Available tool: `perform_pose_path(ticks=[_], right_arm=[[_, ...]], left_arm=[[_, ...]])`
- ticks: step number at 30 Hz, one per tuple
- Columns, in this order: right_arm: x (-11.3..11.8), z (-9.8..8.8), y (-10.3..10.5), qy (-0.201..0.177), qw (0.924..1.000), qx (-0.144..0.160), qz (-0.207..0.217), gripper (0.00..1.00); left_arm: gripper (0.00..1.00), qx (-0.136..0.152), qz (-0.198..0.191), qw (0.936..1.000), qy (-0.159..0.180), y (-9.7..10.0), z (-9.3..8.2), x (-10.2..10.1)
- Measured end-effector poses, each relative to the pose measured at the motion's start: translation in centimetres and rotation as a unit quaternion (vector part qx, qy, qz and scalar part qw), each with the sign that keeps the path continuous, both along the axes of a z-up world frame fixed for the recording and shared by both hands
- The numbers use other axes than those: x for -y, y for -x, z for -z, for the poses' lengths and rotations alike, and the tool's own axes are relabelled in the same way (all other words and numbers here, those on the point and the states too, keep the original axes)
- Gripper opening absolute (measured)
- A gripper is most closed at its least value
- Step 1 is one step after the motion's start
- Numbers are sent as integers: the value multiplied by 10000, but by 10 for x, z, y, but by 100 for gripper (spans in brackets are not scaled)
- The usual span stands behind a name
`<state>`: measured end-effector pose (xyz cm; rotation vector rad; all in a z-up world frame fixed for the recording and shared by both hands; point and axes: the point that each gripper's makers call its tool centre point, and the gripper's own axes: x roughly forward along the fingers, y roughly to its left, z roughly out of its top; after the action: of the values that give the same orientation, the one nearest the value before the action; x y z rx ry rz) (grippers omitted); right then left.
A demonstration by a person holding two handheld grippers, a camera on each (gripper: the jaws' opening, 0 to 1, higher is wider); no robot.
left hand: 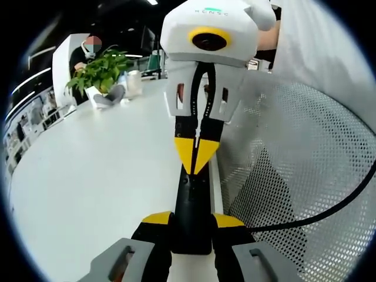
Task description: Press the specified remote control buttons in sequence, fully releasing each button before pressing the next.
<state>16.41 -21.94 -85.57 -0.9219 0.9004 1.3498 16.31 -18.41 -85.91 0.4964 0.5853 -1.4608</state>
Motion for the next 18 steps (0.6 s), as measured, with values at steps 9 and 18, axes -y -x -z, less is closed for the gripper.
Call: perform_pose_path(ticks=[9, 18], right_arm=[[2, -3, 0, -693, 9963, -262, 431, 0], [11, -2, 2, -717, 9962, -151, 468, 0]], left_arm=[[25, -12, -13, 10000, 10, 0, 0, 0], [25, -75, -46, 9999, 52, 0, 0, 0]])
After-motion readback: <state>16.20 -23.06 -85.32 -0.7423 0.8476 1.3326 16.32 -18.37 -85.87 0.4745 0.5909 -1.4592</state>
